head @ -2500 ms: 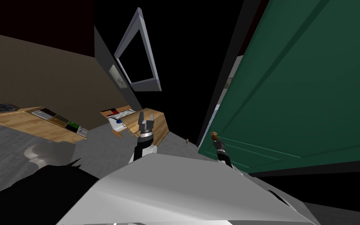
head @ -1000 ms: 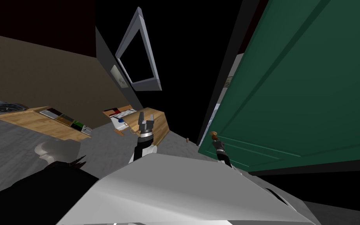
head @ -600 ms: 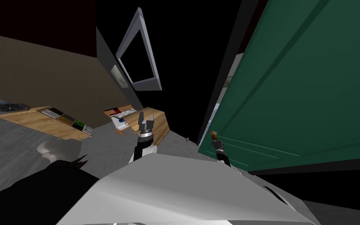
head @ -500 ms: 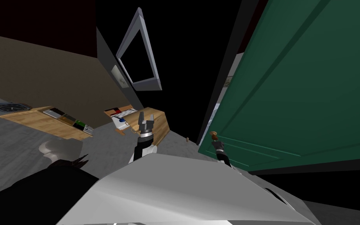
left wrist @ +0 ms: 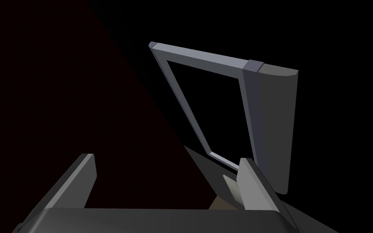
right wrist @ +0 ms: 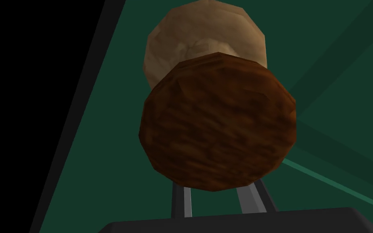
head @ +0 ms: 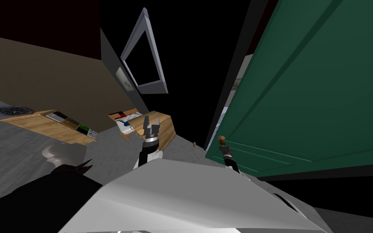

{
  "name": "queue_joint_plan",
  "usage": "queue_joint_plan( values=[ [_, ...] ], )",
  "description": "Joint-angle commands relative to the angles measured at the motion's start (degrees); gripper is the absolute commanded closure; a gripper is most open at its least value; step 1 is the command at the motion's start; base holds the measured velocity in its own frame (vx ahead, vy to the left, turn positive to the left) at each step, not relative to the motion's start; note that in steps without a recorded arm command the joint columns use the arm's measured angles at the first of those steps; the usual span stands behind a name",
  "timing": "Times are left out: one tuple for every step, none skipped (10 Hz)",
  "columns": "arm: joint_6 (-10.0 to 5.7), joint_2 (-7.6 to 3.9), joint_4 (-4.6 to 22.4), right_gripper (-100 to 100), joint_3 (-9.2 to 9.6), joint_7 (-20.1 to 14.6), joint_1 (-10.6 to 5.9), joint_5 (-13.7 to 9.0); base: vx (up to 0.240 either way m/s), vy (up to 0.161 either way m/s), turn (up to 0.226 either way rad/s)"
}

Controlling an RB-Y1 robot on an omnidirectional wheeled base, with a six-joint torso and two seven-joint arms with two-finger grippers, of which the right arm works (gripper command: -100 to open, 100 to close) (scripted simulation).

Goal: Pull the door open

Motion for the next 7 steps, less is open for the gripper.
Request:
queue_joint_plan(
  values=[
    [-1.07, 0.02, -0.78, 100, 0.6, -2.86, -0.69, -0.39, -0.023, 0.002, 0.028],
    [-1.07, 0.02, -0.78, 100, 0.6, -3.6, -0.69, -0.39, -0.019, -0.009, -0.001],
    [-1.07, -0.02, -0.79, 100, 0.95, -5.45, -0.71, -0.72, -0.018, -0.009, 0.015],
    [-1.07, -0.02, -0.79, 100, 0.95, -5.87, -0.71, -0.72, -0.014, -0.001, 0.021],
    [-1.06, -0.07, -0.8, 100, 1.29, -8.15, -0.73, -1.05, -0.015, -0.004, 0.013],
    [-1.05, -0.1, -0.81, 100, 1.6, -9.75, -0.75, -1.35, -0.021, -0.003, 0.003],
    [-1.05, -0.1, 1.68, 100, 1.6, -10.28, -0.75, -1.35, -0.013, -0.001, 0.023]
  ],
)
